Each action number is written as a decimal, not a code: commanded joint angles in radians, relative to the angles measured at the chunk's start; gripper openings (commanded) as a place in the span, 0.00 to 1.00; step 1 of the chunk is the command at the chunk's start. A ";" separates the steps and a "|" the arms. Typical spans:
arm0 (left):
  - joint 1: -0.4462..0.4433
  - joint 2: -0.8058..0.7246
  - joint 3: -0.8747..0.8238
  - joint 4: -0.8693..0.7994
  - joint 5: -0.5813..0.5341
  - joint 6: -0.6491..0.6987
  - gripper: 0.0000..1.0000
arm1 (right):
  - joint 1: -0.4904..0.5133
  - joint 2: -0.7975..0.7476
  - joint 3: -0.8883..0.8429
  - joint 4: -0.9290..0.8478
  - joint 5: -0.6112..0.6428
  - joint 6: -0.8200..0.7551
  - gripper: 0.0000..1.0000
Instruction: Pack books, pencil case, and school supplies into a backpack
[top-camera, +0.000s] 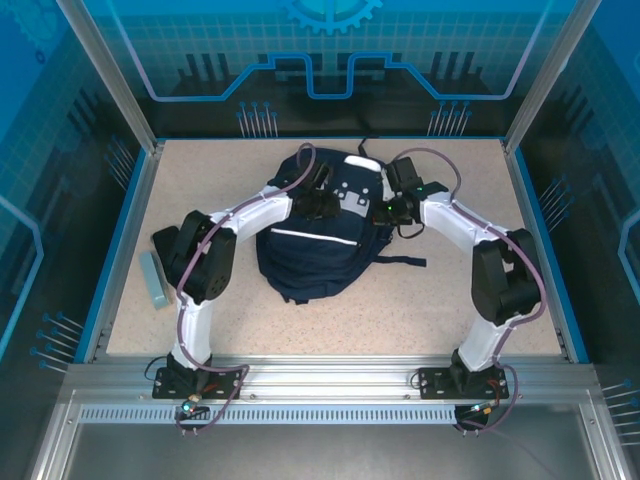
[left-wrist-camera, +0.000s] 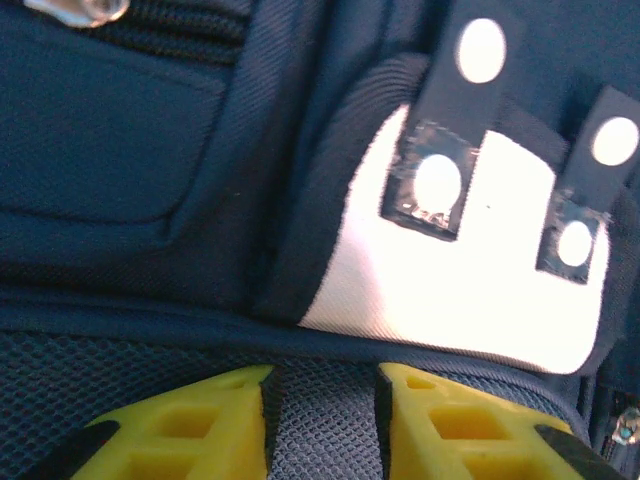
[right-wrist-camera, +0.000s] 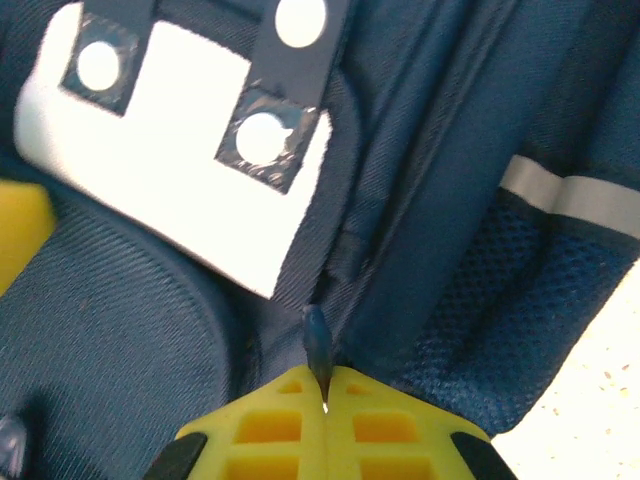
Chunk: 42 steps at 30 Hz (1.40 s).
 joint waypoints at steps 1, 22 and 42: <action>-0.003 0.048 0.035 -0.046 -0.023 -0.028 0.30 | -0.011 -0.070 -0.065 0.062 -0.115 -0.042 0.00; -0.002 0.052 -0.021 -0.073 -0.020 -0.052 0.18 | 0.040 -0.089 -0.049 -0.025 0.125 -0.277 0.42; 0.001 0.066 -0.019 -0.071 -0.013 -0.056 0.18 | 0.080 0.129 0.169 -0.153 0.084 -0.311 0.50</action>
